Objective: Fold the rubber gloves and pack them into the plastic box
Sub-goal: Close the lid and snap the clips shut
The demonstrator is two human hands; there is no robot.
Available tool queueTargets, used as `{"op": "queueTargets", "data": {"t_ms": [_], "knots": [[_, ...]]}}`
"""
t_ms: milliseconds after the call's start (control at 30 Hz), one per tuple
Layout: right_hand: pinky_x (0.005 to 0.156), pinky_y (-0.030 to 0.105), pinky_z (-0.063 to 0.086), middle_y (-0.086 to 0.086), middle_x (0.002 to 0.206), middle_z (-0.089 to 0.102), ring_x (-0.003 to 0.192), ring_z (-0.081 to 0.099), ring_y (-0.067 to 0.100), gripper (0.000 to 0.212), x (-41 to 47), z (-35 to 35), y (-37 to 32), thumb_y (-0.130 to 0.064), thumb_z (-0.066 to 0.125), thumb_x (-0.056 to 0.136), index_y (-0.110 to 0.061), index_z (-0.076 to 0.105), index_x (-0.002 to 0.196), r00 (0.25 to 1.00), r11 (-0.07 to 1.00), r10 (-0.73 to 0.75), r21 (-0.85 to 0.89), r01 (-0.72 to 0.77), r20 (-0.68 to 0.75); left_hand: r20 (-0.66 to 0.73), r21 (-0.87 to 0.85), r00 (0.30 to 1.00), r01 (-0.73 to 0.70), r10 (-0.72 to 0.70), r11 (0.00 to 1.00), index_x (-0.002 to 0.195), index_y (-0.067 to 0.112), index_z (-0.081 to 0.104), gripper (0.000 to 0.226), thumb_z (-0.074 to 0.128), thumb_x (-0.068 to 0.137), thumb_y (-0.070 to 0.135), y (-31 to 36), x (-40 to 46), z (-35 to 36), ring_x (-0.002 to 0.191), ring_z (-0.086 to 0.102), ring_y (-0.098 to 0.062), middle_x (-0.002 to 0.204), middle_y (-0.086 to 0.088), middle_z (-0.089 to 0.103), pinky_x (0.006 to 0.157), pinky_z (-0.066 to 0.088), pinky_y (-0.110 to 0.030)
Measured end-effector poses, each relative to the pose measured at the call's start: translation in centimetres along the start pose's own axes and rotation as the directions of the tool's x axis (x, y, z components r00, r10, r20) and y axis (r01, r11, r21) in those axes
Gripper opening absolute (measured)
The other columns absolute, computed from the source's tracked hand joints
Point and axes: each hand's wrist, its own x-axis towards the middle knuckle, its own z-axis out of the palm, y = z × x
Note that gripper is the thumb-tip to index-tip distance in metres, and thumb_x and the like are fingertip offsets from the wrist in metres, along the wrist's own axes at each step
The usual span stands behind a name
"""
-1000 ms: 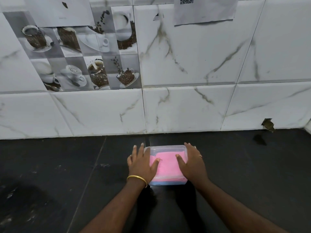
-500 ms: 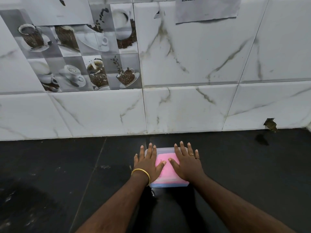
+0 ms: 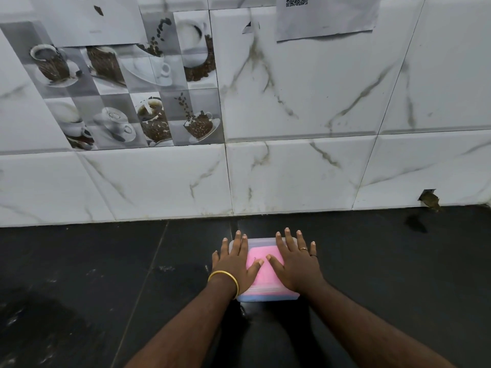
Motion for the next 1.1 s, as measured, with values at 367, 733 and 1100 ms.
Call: {"op": "queueTargets", "data": {"t_ms": [367,733,1100], "knots": [[0.12,0.053,-0.004,0.001,0.167,0.0,0.153,-0.004,0.026,0.061,0.1,-1.2,-2.6,-0.043,0.023,0.102,-0.029,0.001,0.157,0.987,0.986,-0.158,-0.044,0.159,0.019,-0.024,0.019,1.0,-0.005,0.006,1.0,0.153,0.025,-0.006,0.081,0.008,0.087,0.07,0.1,-0.3,-0.1,0.149,-0.003,-0.033,0.163,0.003,-0.011,0.117,0.016,-0.054],[0.121,0.047,0.0,-0.003,0.166,0.002,0.153,-0.004,0.024,0.058,0.0,-0.1,-2.6,-0.044,0.02,0.101,-0.032,0.008,0.157,0.991,0.991,-0.132,0.006,0.132,0.004,-0.072,-0.699,0.961,0.144,-0.268,0.701,0.154,0.017,0.007,0.068,0.041,0.1,0.039,-0.9,-1.0,0.6,0.149,0.012,-0.019,0.163,-0.002,0.001,0.12,0.018,-0.04],[0.121,0.046,-0.004,-0.004,0.166,-0.001,0.153,-0.006,0.023,0.059,0.1,0.0,-2.6,-0.045,0.018,0.1,-0.034,0.005,0.157,0.993,0.993,-0.119,-0.006,0.119,0.027,0.353,-0.874,0.85,0.449,-0.391,0.187,0.085,0.01,0.072,0.055,0.068,0.073,0.063,-2.3,-3.0,0.6,0.074,0.07,-0.026,0.078,-0.007,0.076,0.053,0.054,-0.029]]}}
